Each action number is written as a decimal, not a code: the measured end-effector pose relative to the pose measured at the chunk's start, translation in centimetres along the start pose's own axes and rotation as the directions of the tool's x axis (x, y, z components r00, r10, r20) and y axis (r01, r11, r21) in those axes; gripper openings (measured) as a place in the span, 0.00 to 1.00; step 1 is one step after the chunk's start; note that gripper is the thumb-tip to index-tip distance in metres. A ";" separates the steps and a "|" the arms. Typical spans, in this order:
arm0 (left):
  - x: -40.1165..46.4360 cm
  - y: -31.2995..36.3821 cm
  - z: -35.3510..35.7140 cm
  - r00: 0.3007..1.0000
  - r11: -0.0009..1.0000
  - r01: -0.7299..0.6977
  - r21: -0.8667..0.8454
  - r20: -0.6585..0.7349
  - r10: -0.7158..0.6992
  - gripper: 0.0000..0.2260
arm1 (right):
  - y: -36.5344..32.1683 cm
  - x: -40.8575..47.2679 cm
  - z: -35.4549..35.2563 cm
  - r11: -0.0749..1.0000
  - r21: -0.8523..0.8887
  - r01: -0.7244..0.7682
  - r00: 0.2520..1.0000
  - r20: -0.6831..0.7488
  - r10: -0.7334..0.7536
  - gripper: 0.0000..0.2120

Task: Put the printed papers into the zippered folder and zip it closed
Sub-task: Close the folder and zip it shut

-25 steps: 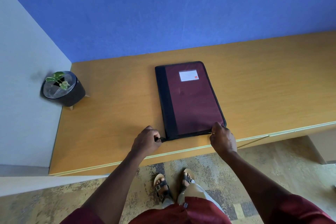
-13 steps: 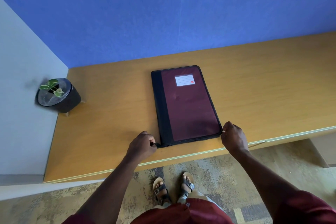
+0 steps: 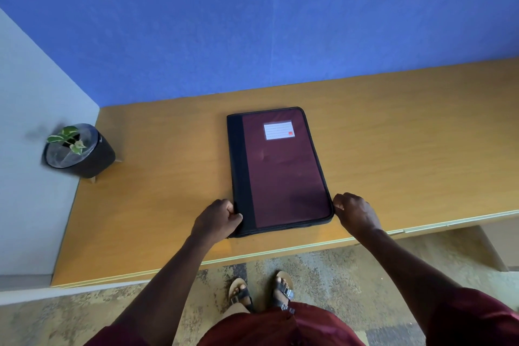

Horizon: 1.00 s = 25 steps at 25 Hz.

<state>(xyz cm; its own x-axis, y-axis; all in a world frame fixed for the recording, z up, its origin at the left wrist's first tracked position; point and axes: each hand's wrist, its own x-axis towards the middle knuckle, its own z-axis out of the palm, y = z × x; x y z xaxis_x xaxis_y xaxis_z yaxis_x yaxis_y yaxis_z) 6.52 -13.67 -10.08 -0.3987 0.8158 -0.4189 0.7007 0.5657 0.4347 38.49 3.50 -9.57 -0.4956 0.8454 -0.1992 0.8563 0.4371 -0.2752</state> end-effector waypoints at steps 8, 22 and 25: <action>2.0 2.2 0.1 0.998 0.998 0.055 0.000 0.020 -0.055 0.46 | 0.7 0.9 0.3 0.999 -0.012 0.040 0.999 -0.004 -0.040 0.07; 6.9 3.4 -2.1 0.998 0.997 0.062 -0.053 0.003 -0.062 0.46 | -0.5 6.3 -0.9 0.998 -0.030 0.058 0.998 -0.008 -0.058 0.05; 8.6 3.3 -2.9 0.998 0.996 0.064 -0.069 0.011 -0.064 0.46 | -0.8 8.1 -1.3 0.998 -0.042 0.051 0.999 -0.005 -0.051 0.06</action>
<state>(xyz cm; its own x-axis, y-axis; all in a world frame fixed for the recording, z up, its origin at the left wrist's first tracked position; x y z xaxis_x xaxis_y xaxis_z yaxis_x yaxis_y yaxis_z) 3.73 -4.45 -9.89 -0.4358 0.7767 -0.4548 0.6312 0.6240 0.4607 33.95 10.40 -9.75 -0.5382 0.8235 -0.1796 0.8352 0.4923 -0.2452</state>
